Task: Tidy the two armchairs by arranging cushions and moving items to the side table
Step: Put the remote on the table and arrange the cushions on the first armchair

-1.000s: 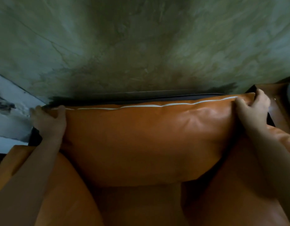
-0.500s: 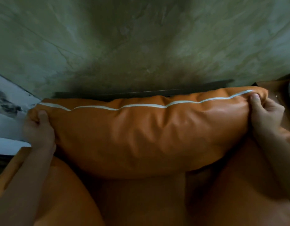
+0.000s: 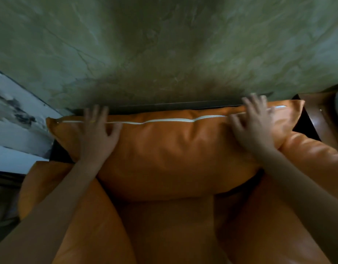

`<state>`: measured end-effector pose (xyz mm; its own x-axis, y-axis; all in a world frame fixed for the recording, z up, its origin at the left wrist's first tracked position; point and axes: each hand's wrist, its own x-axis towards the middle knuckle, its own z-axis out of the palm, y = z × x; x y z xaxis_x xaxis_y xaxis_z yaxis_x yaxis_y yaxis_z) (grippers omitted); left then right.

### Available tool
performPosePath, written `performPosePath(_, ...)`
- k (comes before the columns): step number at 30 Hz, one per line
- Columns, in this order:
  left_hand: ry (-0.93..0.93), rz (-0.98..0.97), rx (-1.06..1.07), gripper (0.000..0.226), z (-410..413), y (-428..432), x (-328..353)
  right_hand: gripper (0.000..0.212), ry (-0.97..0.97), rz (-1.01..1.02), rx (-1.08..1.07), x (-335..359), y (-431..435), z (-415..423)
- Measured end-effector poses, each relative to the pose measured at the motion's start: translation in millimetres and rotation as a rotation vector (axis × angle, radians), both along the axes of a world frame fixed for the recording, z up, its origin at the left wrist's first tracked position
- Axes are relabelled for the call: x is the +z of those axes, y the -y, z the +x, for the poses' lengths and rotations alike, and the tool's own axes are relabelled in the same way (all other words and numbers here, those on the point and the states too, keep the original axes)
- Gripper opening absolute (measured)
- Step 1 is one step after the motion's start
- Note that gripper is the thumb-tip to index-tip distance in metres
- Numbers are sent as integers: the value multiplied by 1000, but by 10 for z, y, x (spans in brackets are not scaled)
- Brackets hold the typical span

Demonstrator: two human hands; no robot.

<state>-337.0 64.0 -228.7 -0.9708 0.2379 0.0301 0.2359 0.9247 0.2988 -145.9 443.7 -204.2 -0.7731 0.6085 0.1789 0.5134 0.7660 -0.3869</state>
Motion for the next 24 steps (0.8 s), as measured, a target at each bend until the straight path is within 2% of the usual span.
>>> performPosePath(4,24,-30,-492,51,489,-785,53,55,107,-22,464,-97,865,-329)
performPosePath(7,51,-120,-657,53,605,-993,-62,56,229,56,626,-248,1111,-441)
performPosePath(10,70,-144,-544,58,408,-698,-171,59,289,131,576,-381,849,-322)
performPosePath(16,114,-261,-139,78,-150,417,-221,60,359,211,179,-372,-280,237)
performPosePath(20,173,-236,-166,76,-90,309,-162,62,380,133,143,-330,-439,252)
performPosePath(24,162,-164,-412,63,288,-35,-90,59,321,30,210,-286,-176,441)
